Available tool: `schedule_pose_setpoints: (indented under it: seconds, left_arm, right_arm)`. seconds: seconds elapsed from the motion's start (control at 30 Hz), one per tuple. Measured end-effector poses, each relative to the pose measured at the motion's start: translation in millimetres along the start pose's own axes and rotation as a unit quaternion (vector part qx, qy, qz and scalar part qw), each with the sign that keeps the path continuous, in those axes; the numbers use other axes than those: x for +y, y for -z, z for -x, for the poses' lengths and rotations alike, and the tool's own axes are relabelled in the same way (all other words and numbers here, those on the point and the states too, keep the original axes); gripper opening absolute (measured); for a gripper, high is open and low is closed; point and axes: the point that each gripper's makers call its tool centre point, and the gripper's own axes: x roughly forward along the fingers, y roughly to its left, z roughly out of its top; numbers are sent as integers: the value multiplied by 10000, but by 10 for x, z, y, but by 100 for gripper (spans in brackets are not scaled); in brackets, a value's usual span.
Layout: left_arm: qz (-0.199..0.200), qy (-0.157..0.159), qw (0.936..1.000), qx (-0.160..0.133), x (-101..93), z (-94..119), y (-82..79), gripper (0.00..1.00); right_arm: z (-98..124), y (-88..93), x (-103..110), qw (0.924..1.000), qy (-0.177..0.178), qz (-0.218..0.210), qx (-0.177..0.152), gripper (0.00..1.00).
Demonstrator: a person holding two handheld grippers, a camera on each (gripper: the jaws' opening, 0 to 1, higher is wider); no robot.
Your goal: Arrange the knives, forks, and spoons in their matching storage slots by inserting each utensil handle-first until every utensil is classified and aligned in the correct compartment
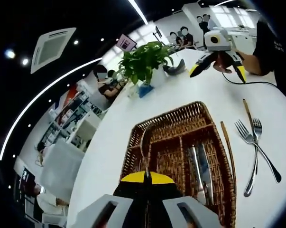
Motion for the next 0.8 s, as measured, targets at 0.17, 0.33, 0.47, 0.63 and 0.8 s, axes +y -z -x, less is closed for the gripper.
schedule_pose_setpoints:
  seconds: [0.17,0.33,0.47,0.63,0.8]
  left_arm:
    - [7,-15,9999,118,143,-185,35,0]
    - [-176,-61,9993,322,271,-365,163,0]
    - [-227,-175,9987,415,363,-433,244,0]
    - [-181,-172,9989,403,424,-462,314,0]
    - [-208,-108,9983,541,443,-479,355,0]
  right_arm:
    - [-20,52,-11,10000,3,4,90,100]
    - [1,25,-35,10000,12,-40,34,100]
    - [16,14,-67,10000,44,-79,-3,100]
    - [14,22,-77,9999,50,-98,7,100]
    - [-4,36,-75,9999,33,-96,33,100]
